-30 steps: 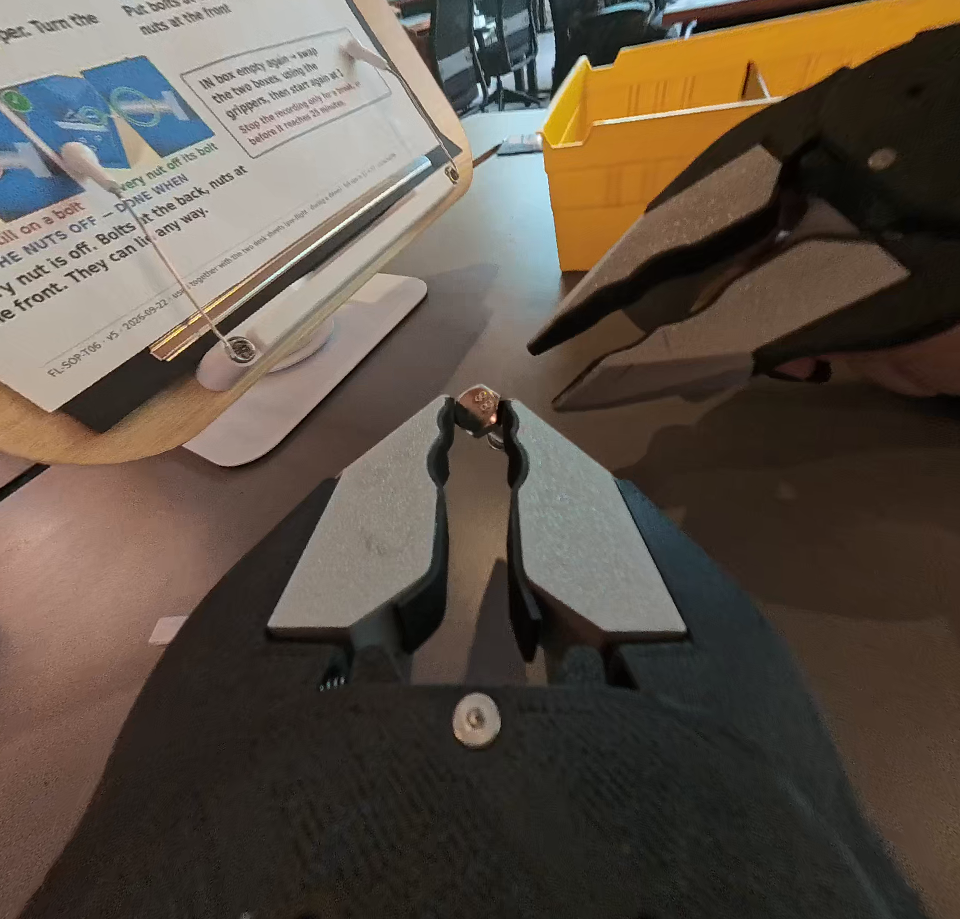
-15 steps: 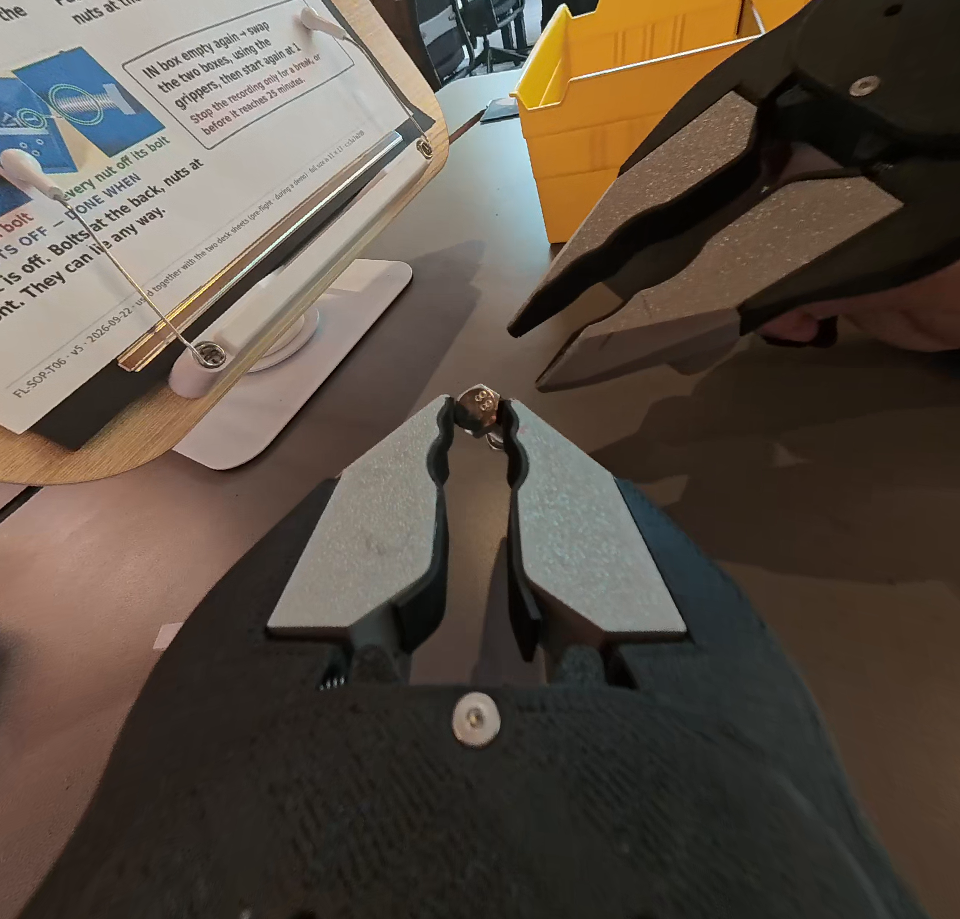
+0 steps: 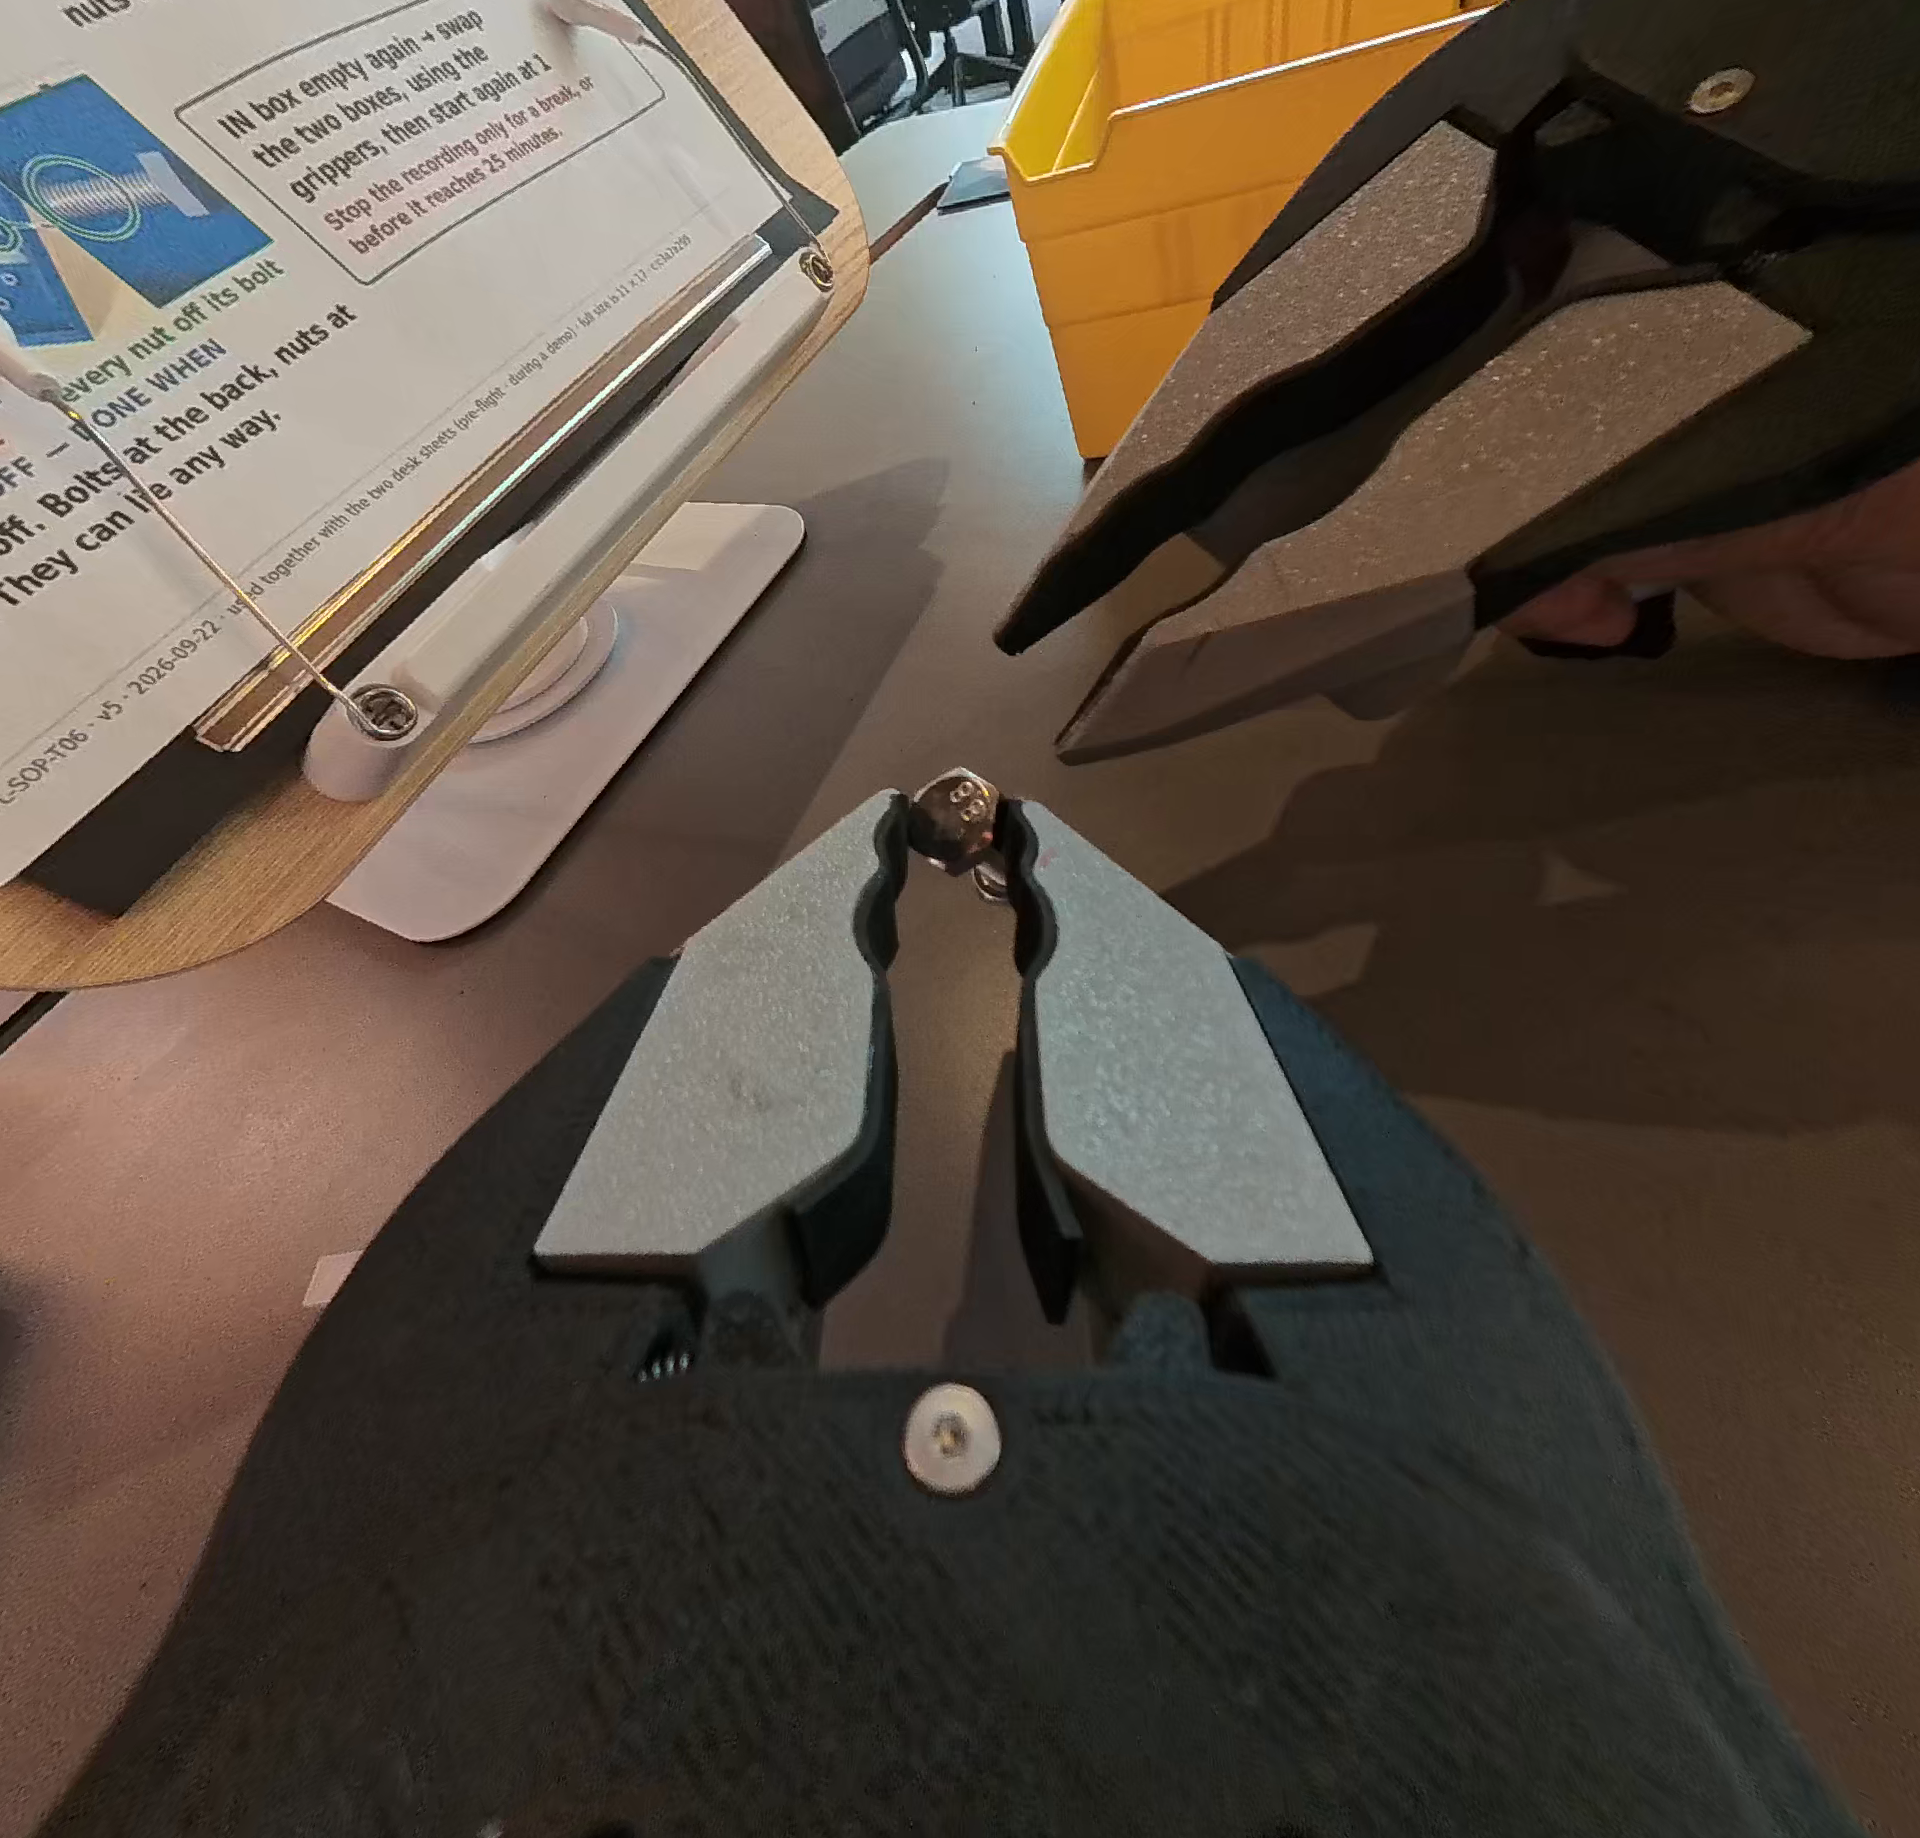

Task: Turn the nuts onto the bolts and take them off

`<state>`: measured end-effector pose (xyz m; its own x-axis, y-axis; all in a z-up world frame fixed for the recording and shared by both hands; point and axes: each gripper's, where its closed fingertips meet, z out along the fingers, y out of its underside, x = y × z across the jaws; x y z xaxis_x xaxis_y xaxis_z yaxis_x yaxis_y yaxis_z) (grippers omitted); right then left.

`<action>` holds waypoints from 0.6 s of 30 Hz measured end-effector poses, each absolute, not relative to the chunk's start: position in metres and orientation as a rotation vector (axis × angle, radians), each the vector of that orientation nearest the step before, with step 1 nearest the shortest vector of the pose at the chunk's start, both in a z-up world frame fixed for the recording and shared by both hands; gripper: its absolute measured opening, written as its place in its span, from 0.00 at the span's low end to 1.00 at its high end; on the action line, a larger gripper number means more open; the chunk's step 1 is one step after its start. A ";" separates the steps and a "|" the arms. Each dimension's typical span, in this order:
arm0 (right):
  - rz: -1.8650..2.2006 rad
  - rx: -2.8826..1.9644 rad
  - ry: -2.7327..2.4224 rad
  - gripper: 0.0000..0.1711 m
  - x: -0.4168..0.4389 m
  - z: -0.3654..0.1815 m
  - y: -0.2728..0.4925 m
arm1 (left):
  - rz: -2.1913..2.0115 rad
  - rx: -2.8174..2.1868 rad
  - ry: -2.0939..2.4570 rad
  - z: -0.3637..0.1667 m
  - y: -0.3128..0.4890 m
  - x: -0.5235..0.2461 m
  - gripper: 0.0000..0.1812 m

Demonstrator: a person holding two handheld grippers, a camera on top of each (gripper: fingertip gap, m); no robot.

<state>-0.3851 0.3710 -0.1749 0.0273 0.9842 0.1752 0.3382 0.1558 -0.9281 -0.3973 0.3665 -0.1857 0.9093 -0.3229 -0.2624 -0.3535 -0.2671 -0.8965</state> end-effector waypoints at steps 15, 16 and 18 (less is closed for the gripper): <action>0.914 -1.347 -1.485 0.13 -0.384 -0.173 0.367 | 0.033 -1.871 0.536 -0.187 0.365 -0.393 0.09; 0.928 -1.346 -1.484 0.13 -0.384 -0.172 0.366 | 0.024 -1.868 0.541 -0.187 0.365 -0.392 0.09; 0.966 -1.340 -1.485 0.13 -0.382 -0.170 0.363 | 0.005 -1.859 0.545 -0.185 0.364 -0.391 0.09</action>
<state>-0.3822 0.3632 -0.1700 -0.0215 0.9936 0.1106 0.3017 0.1119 -0.9468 -0.3908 0.3636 -0.1846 0.8924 -0.3645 -0.2659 -0.3691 -0.2507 -0.8949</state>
